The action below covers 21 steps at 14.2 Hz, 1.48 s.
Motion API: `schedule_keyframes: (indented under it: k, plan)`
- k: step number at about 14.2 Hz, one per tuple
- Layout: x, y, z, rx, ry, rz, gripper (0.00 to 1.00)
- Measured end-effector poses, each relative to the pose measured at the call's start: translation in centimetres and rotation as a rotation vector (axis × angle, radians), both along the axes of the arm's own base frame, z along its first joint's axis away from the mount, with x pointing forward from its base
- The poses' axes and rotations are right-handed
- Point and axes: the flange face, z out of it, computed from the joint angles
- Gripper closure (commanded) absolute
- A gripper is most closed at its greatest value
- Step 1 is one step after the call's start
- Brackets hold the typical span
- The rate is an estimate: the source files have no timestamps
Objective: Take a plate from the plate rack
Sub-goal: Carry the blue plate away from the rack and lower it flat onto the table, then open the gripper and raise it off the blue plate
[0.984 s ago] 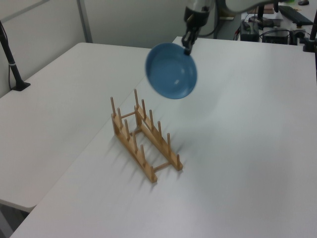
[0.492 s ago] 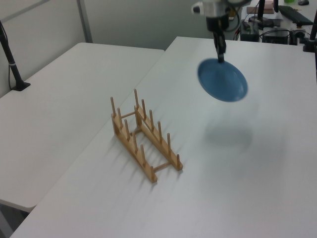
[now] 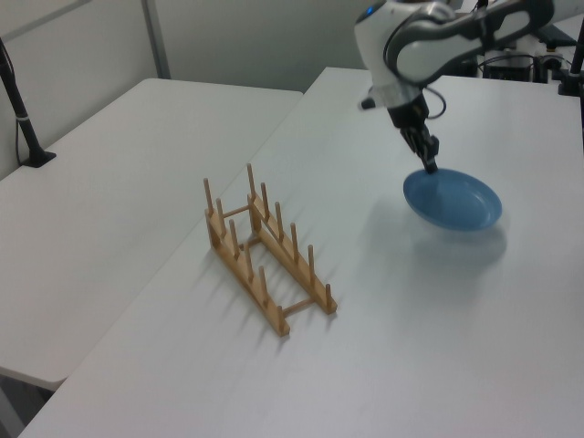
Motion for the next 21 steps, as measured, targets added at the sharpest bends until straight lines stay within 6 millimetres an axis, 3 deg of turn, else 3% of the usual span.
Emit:
schedule_keyframes:
  k: [4, 7, 8, 9, 11, 13, 15, 18, 21]
  plan:
    - [0.1, 0.2, -4.3, -0.001, 0.069, 0.005, 1.0]
    - [0.2, 0.2, -5.0, -0.001, 0.078, 0.005, 0.54]
    - [0.3, 0.2, -4.8, -0.002, 0.074, 0.002, 0.22]
    - [0.4, 0.2, -4.5, -0.012, 0.064, -0.02, 0.04]
    - [0.8, 0.1, -3.5, -0.043, 0.034, -0.088, 0.0]
    - [1.5, 0.1, -1.4, -0.07, -0.018, -0.16, 0.0]
    - [1.8, 0.0, 2.2, -0.091, -0.089, -0.235, 0.0]
    - [0.9, 0.1, 9.8, -0.124, -0.228, -0.403, 0.0]
    - [-1.3, 0.5, 17.0, -0.148, -0.352, -0.602, 0.0]
